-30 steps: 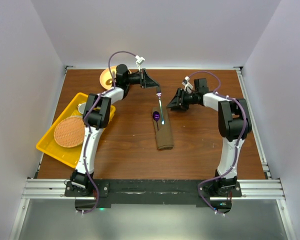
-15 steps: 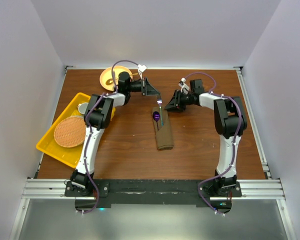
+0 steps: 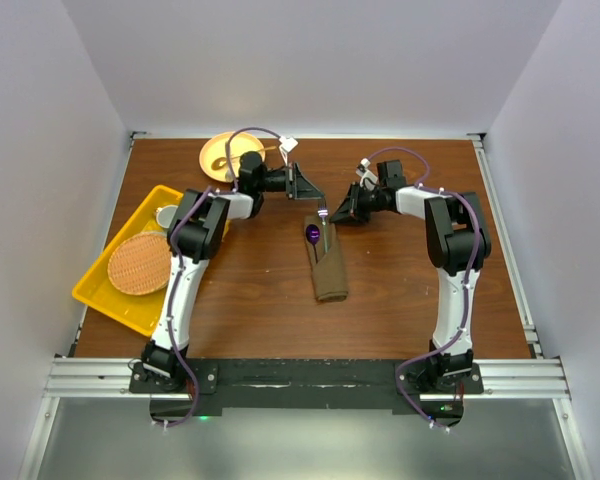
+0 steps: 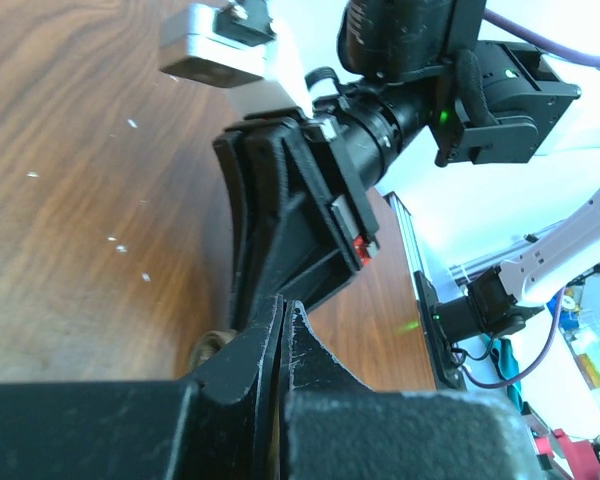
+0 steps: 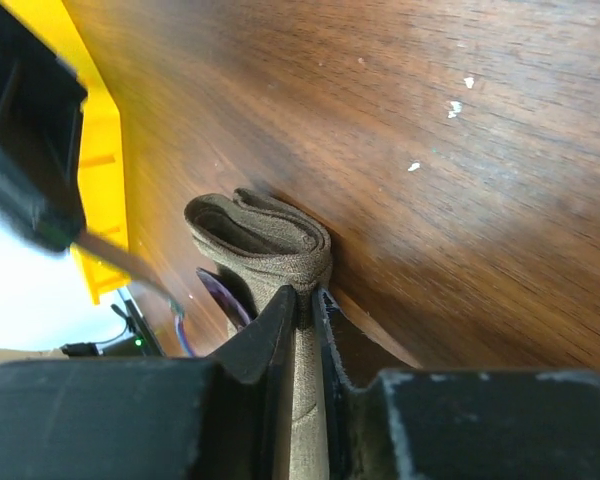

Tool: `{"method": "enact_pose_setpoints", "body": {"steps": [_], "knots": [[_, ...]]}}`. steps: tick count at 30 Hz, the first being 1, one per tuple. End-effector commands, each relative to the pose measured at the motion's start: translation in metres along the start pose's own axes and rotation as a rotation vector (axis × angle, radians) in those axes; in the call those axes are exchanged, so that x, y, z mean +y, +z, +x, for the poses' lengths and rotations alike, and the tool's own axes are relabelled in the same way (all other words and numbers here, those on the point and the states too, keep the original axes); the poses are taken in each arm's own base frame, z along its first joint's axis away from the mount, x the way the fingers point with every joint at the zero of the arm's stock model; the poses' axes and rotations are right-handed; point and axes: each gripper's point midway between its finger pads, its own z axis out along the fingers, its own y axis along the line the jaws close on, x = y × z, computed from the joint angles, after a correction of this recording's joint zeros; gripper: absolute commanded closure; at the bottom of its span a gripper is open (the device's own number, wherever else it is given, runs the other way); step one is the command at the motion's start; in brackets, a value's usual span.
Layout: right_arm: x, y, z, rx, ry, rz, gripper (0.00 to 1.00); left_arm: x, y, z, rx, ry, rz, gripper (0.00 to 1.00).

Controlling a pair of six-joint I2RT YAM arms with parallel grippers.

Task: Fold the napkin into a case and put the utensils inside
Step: Insert the fork into the folded napkin.

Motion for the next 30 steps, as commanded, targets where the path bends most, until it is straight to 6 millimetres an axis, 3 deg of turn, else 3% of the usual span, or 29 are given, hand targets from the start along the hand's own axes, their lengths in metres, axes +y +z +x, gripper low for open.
{"method": "enact_pose_setpoints", "body": {"steps": [1, 4, 30], "knots": [[0.006, 0.003, -0.013, -0.035, -0.027, 0.003, 0.94, -0.038, 0.005, -0.018, -0.027, 0.090, 0.039, 1.00], [0.008, 0.003, -0.013, -0.037, -0.016, -0.004, 1.00, -0.037, 0.004, -0.016, -0.034, 0.080, 0.029, 1.00], [0.013, -0.002, -0.012, -0.047, -0.001, -0.008, 1.00, -0.051, 0.015, 0.022, -0.011, 0.007, -0.002, 1.00]]}}
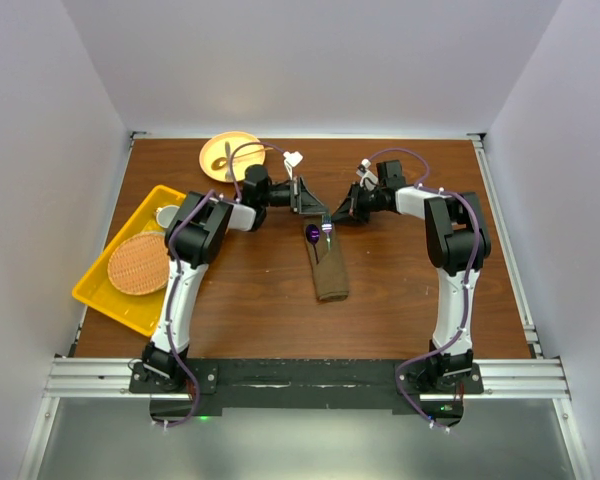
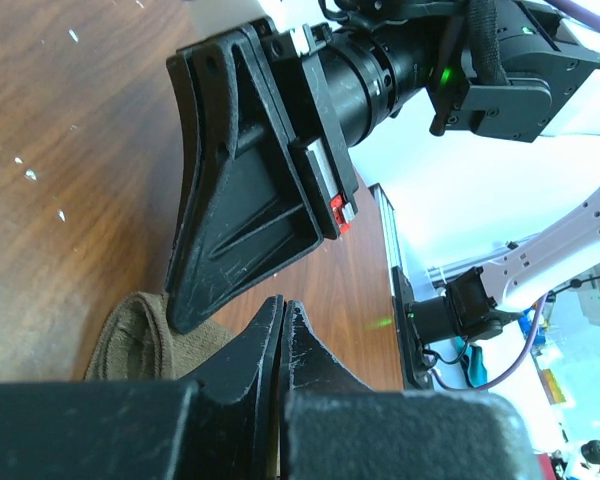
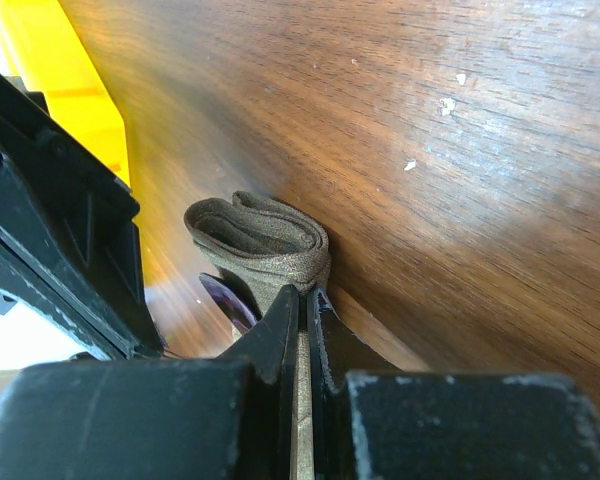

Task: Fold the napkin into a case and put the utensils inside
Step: Insert the fork into the folded napkin.

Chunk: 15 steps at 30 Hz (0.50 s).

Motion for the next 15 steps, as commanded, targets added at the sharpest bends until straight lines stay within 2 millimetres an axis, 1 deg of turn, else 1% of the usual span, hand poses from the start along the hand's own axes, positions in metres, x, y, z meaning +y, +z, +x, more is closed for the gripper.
{"method": "enact_pose_setpoints", "body": {"steps": [1, 5, 7, 8, 9, 11, 12, 14, 15], "knots": [[0.012, -0.004, -0.011, -0.044, -0.037, -0.015, 1.00, -0.032, 0.003, -0.012, -0.016, 0.098, 0.029, 0.99], [0.013, -0.005, -0.011, -0.046, -0.038, -0.014, 1.00, -0.030, 0.002, -0.007, -0.014, 0.087, 0.016, 0.96], [0.013, -0.005, -0.009, -0.042, -0.038, -0.014, 1.00, -0.029, 0.002, -0.006, -0.012, 0.084, 0.008, 0.91], [0.014, -0.006, -0.009, -0.044, -0.040, -0.016, 1.00, -0.028, 0.002, -0.006, -0.011, 0.084, 0.003, 0.87], [0.014, -0.006, -0.009, -0.042, -0.041, -0.016, 1.00, -0.028, 0.002, -0.007, -0.014, 0.099, -0.001, 0.81], [0.014, -0.007, -0.008, -0.043, -0.040, -0.015, 1.00, -0.027, 0.002, -0.010, -0.017, 0.101, -0.012, 0.73], [0.013, -0.008, -0.008, -0.043, -0.041, -0.013, 1.00, -0.028, 0.003, -0.011, -0.017, 0.118, -0.012, 0.67], [0.015, -0.008, -0.006, -0.042, -0.043, -0.016, 1.00, -0.029, 0.004, -0.016, -0.016, 0.127, -0.021, 0.63], [0.014, -0.009, -0.006, -0.042, -0.044, -0.015, 1.00, -0.030, 0.005, -0.020, -0.018, 0.158, -0.022, 0.59]]}}
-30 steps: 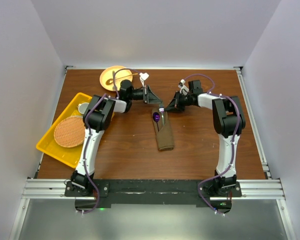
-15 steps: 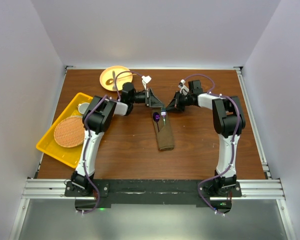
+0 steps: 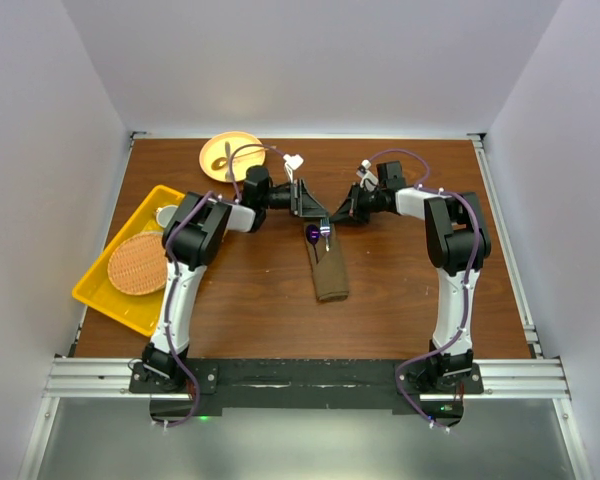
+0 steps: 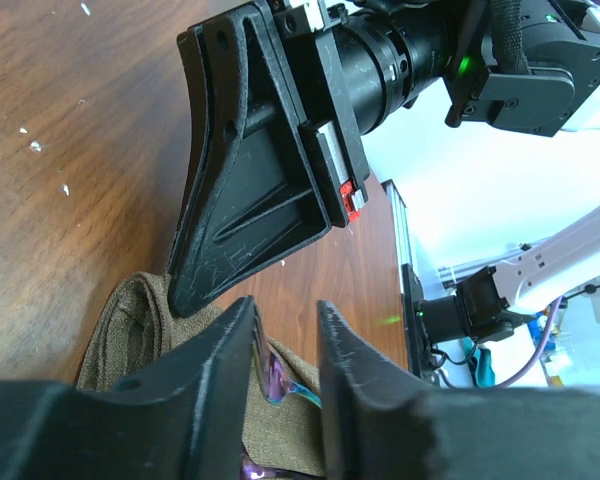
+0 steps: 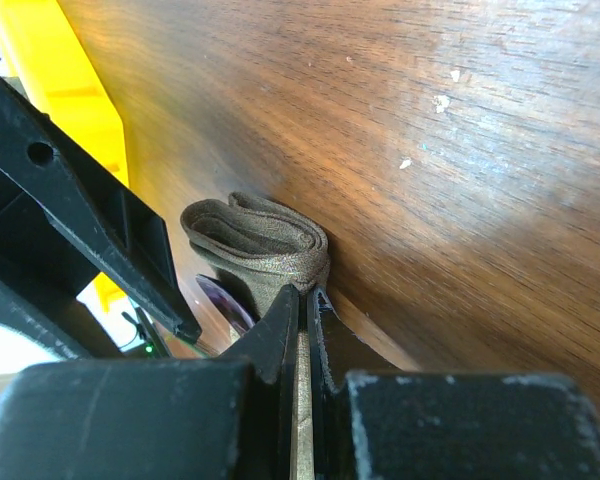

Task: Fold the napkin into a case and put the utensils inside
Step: Insert the fork into the folded napkin.

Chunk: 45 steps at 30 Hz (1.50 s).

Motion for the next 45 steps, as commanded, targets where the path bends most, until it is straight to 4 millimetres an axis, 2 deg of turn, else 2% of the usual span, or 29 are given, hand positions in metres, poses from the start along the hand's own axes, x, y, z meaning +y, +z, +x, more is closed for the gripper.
{"method": "enact_pose_setpoints", "body": {"steps": [1, 6, 7, 9, 16, 18, 20, 21, 22, 24, 25, 28, 29, 30, 35, 45], "knots": [[0.017, -0.010, -0.007, -0.041, -0.044, -0.013, 1.00, -0.033, 0.004, -0.032, -0.025, 0.162, 0.012, 0.58], [0.016, -0.012, -0.006, -0.042, -0.049, -0.009, 1.00, -0.043, 0.008, -0.057, -0.035, 0.296, -0.009, 0.49], [0.016, -0.013, -0.007, -0.044, -0.046, -0.008, 1.00, -0.039, 0.008, -0.057, -0.026, 0.282, -0.031, 0.48], [0.016, -0.013, -0.006, -0.043, -0.047, -0.009, 1.00, -0.043, 0.010, -0.064, -0.023, 0.320, -0.026, 0.48], [0.018, -0.014, -0.011, -0.054, -0.055, -0.009, 1.00, -0.046, 0.003, -0.050, 0.012, 0.326, -0.032, 0.63], [0.019, -0.015, -0.011, -0.053, -0.060, -0.012, 1.00, -0.047, 0.003, -0.058, 0.023, 0.420, -0.046, 0.64], [0.018, -0.015, -0.011, -0.055, -0.055, -0.008, 1.00, -0.033, 0.001, -0.051, 0.090, 0.401, -0.111, 0.69], [0.018, -0.015, -0.011, -0.057, -0.055, -0.008, 1.00, -0.035, 0.004, -0.066, 0.103, 0.546, -0.122, 0.71], [0.019, -0.016, -0.011, -0.057, -0.054, -0.008, 1.00, -0.024, -0.002, -0.052, 0.168, 0.490, -0.182, 0.72], [0.019, -0.015, -0.011, -0.056, -0.051, -0.005, 1.00, -0.023, -0.002, -0.055, 0.216, 0.614, -0.210, 0.75], [0.019, -0.016, -0.011, -0.056, -0.052, -0.006, 1.00, -0.017, -0.005, -0.047, 0.255, 0.599, -0.253, 0.76], [0.019, -0.016, -0.011, -0.056, -0.052, -0.007, 1.00, -0.010, -0.012, -0.044, 0.310, 0.665, -0.321, 0.84], [0.019, -0.017, -0.011, -0.058, -0.056, -0.005, 1.00, -0.009, -0.012, -0.049, 0.322, 0.717, -0.334, 0.87], [0.019, -0.016, -0.011, -0.056, -0.056, -0.005, 1.00, -0.006, -0.014, -0.043, 0.359, 0.708, -0.350, 0.88], [0.020, -0.017, -0.012, -0.061, -0.058, -0.007, 1.00, 0.004, -0.009, -0.031, 0.460, 0.798, -0.400, 0.91], [0.024, -0.018, -0.011, -0.064, -0.061, -0.013, 1.00, 0.014, -0.001, -0.030, 0.492, 0.848, -0.431, 0.94]]}}
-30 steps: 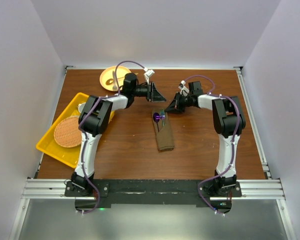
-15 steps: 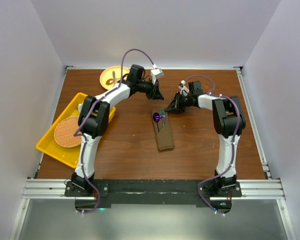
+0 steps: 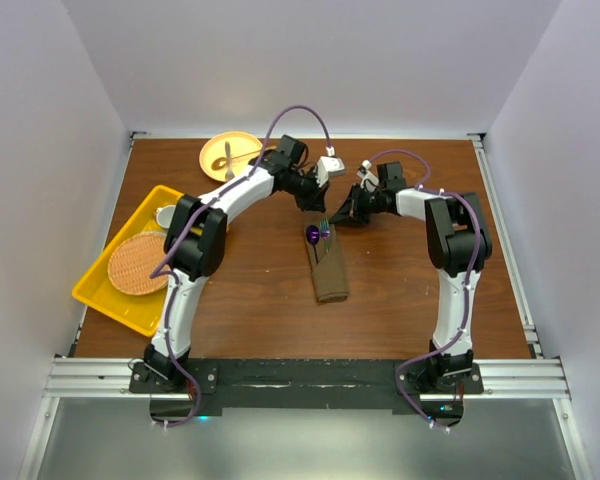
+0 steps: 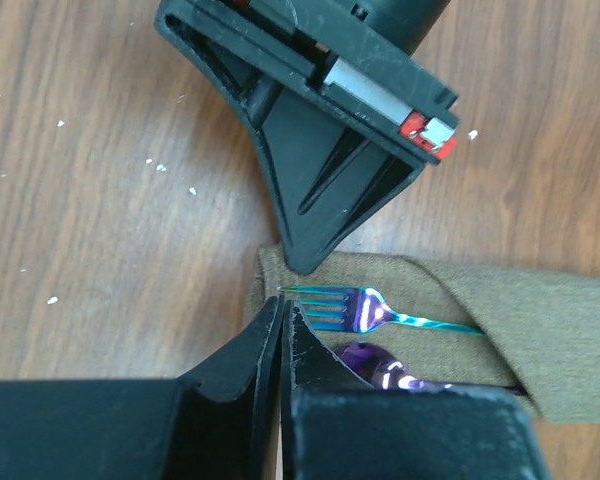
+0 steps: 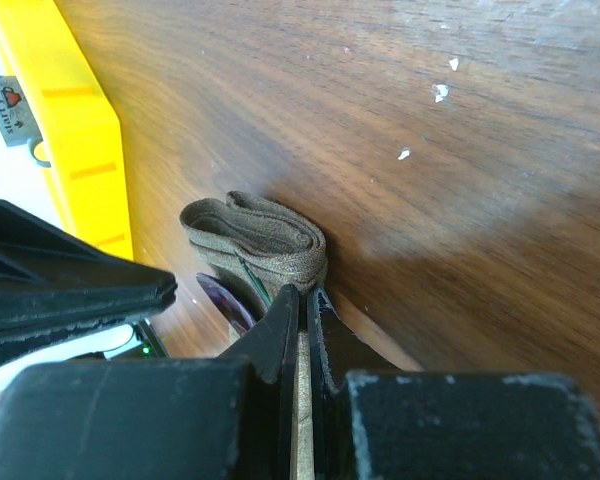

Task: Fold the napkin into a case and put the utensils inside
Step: Insert the fork into the folded napkin.

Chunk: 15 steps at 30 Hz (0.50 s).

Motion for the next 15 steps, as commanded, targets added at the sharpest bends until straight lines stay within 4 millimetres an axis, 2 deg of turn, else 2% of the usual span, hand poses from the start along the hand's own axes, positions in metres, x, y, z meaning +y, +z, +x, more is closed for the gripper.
{"method": "enact_pose_setpoints", "body": {"steps": [1, 15], "knots": [[0.024, -0.017, -0.012, -0.056, -0.056, -0.020, 1.00, 0.012, 0.000, -0.011, 0.006, 0.079, -0.044, 0.95], [0.028, -0.018, -0.012, -0.057, -0.058, -0.031, 1.00, 0.008, 0.018, 0.000, 0.032, 0.082, -0.024, 0.95]]}}
